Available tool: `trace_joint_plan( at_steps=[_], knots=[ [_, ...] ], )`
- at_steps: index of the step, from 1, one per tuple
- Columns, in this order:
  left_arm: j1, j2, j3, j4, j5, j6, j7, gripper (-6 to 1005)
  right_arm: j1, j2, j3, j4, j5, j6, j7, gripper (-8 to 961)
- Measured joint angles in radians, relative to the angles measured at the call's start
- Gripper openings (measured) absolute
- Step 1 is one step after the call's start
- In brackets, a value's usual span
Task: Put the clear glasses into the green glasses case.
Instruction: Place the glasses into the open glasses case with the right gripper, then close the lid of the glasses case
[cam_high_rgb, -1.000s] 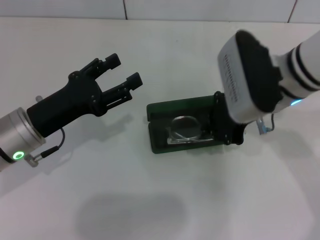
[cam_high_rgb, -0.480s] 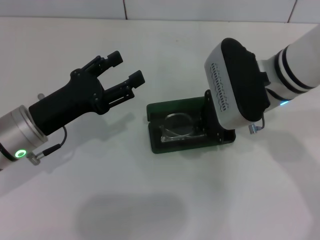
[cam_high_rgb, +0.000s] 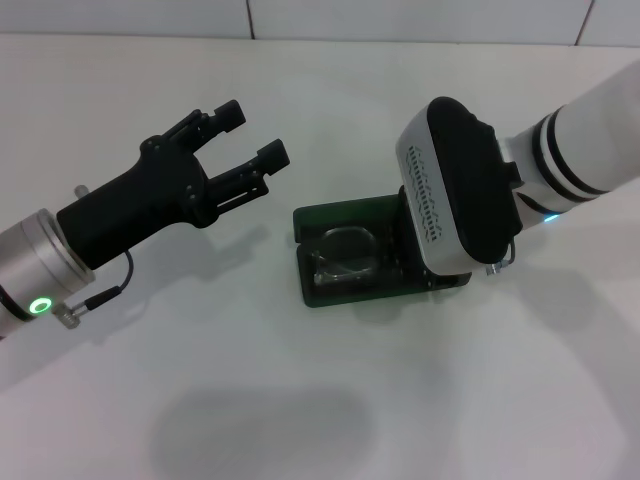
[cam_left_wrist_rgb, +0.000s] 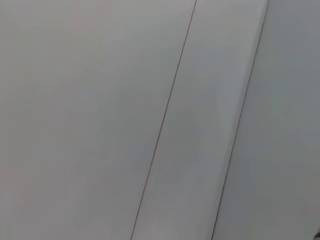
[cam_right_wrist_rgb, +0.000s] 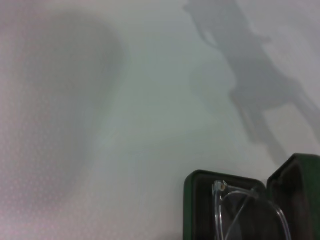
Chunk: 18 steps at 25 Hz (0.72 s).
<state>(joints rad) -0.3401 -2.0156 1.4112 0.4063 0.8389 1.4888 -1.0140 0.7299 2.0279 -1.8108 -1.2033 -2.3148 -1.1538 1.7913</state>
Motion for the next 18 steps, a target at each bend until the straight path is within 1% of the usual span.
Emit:
trace_joint_plan(
  at_steps=[12,15,18],
  knots=[
    [-0.002,0.0,0.0,0.002,0.0,0.002,0.0,889,0.008,0.0,-0.012,-0.009,-0.001,-0.019,0.095,51],
    [-0.002,0.0,0.0,0.002,0.0,0.004,-0.001,889,-0.015,-0.001,-0.013,-0.049,-0.005,-0.024,0.096,98],
    [-0.002,0.001,0.0,0.002,0.0,0.006,-0.001,889,-0.06,-0.003,-0.009,-0.114,-0.02,-0.03,0.093,225]
  ],
)
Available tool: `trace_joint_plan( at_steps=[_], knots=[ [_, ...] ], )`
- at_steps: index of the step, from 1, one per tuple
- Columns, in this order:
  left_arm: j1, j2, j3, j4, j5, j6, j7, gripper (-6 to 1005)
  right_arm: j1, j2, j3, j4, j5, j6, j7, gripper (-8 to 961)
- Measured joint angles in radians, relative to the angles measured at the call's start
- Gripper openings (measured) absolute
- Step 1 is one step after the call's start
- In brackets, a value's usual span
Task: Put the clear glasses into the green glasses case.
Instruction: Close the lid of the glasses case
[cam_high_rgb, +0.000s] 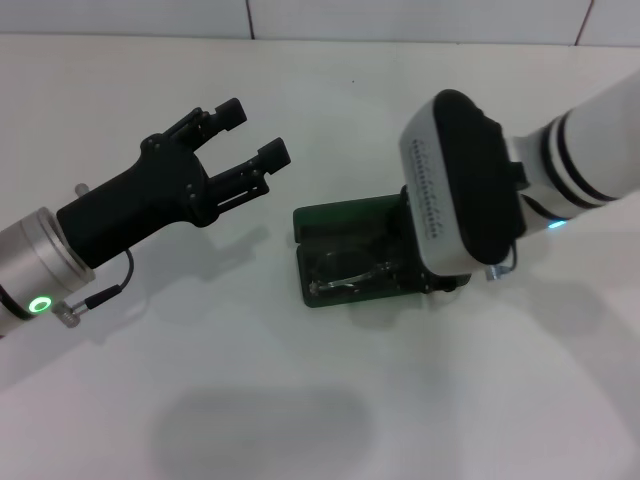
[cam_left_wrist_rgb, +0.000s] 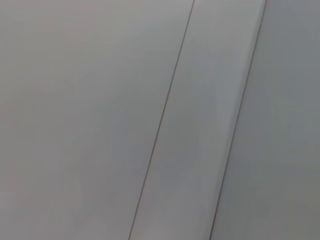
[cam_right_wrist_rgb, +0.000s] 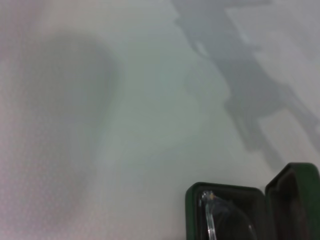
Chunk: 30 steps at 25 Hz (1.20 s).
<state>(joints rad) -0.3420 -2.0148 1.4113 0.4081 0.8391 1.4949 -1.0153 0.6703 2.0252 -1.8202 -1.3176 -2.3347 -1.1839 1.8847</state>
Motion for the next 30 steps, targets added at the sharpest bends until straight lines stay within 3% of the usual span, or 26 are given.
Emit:
trace_joint_plan(
  at_steps=[2,7,13,14,18,22,27,30],
  knots=[
    [0.001,0.0,0.0,0.0,0.0,0.0,-0.001,890,-0.027,-0.001,0.005,-0.036,-0.002,-0.008,-0.003,309],
    [0.005,-0.001,0.0,0.0,0.0,0.001,-0.002,890,-0.114,-0.004,0.04,-0.134,0.027,-0.057,-0.021,342],
    [0.005,-0.005,0.0,0.0,0.0,0.002,-0.006,890,-0.205,-0.005,0.215,-0.195,0.208,-0.247,-0.126,381],
    [0.005,-0.005,0.0,0.0,0.0,0.002,-0.006,889,-0.238,-0.006,0.331,-0.171,0.297,-0.333,-0.182,387],
    [0.0,-0.008,0.0,-0.007,0.001,-0.013,-0.01,889,-0.268,-0.007,0.498,-0.039,0.4,-0.436,-0.3,389],
    [-0.038,-0.008,0.0,-0.008,0.02,-0.091,-0.078,888,-0.27,-0.012,0.635,0.191,0.423,-0.497,-0.463,388],
    [-0.168,-0.013,0.007,-0.009,0.172,-0.269,-0.281,886,-0.248,-0.015,0.693,0.389,0.383,-0.465,-0.539,387],
    [-0.264,-0.018,0.007,-0.009,0.343,-0.336,-0.444,886,-0.23,-0.013,0.69,0.438,0.364,-0.429,-0.541,388]
  ],
)
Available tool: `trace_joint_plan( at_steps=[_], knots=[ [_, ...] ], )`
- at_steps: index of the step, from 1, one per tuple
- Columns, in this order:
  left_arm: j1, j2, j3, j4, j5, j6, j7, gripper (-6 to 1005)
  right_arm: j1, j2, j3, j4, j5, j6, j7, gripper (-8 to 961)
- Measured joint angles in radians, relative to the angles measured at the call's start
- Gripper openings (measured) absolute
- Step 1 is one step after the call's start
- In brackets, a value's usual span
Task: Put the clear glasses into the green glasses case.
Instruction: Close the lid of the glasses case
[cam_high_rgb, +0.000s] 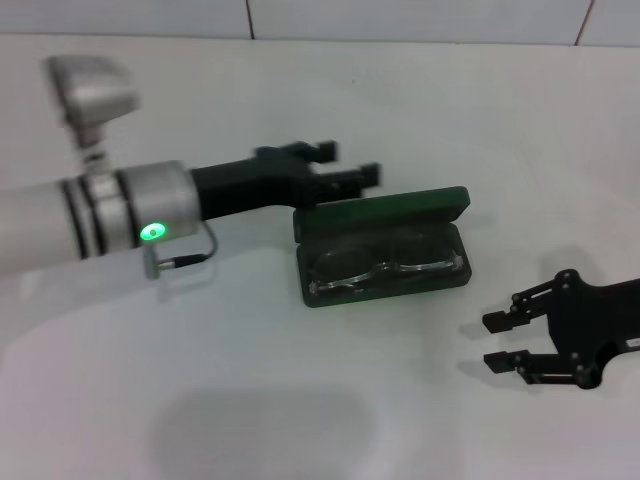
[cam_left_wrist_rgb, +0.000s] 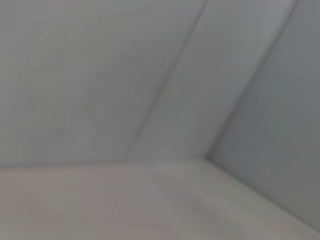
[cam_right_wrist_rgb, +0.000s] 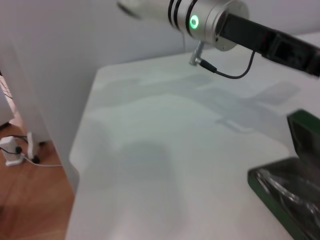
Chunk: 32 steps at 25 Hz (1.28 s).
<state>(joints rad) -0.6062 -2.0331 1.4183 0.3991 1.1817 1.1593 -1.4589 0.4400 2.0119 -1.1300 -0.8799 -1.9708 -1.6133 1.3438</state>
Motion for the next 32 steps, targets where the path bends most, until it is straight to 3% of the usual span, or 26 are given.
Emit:
trace_joint_plan(
  at_steps=[3,6,13,23,32],
  knots=[
    [-0.05,-0.003,-0.004,0.003,0.099,-0.012,-0.095,886,0.015,0.003,-0.019,0.038,-0.002,0.042,-0.002,389],
    [-0.07,-0.004,-0.005,0.009,0.113,-0.027,-0.12,886,0.042,0.005,-0.027,0.089,0.0,0.064,-0.007,388],
    [-0.073,-0.004,-0.007,0.021,0.116,-0.07,-0.154,885,0.1,0.009,-0.025,0.204,0.061,0.125,-0.032,388],
    [-0.065,-0.02,-0.02,0.024,0.116,-0.074,-0.129,885,0.249,0.015,-0.059,0.385,0.114,0.166,-0.032,389],
    [-0.069,-0.027,-0.016,0.019,0.122,-0.099,-0.137,885,0.233,0.014,-0.064,0.396,0.115,0.241,-0.017,387]
  ],
)
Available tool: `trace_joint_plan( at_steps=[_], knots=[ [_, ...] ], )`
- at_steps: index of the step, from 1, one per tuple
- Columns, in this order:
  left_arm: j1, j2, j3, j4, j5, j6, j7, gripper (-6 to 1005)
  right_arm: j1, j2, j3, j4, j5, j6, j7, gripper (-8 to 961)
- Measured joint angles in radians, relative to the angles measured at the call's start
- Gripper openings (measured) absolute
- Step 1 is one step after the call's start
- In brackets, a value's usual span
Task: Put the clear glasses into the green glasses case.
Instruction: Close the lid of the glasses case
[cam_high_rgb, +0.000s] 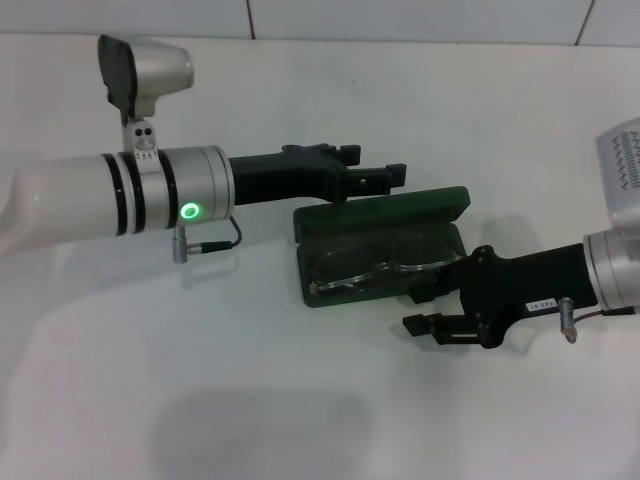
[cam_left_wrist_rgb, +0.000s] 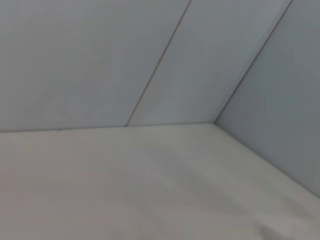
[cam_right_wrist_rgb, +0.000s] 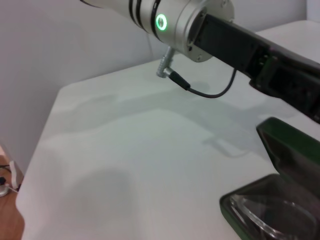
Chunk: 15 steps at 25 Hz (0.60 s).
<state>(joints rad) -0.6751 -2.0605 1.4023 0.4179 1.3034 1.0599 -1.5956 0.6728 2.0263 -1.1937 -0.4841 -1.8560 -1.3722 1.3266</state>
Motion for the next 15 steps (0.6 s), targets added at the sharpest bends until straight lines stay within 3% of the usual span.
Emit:
trace_joint_plan(
  at_steps=[8,15],
  knots=[
    [-0.003,-0.025,0.006,0.003,0.065,-0.058,-0.001,884,0.006,0.002,0.0,0.029,0.001,0.034,0.0,389],
    [-0.002,-0.025,0.001,0.006,0.074,-0.016,-0.019,884,0.008,0.002,-0.001,0.036,0.015,0.035,0.0,388]
  ],
)
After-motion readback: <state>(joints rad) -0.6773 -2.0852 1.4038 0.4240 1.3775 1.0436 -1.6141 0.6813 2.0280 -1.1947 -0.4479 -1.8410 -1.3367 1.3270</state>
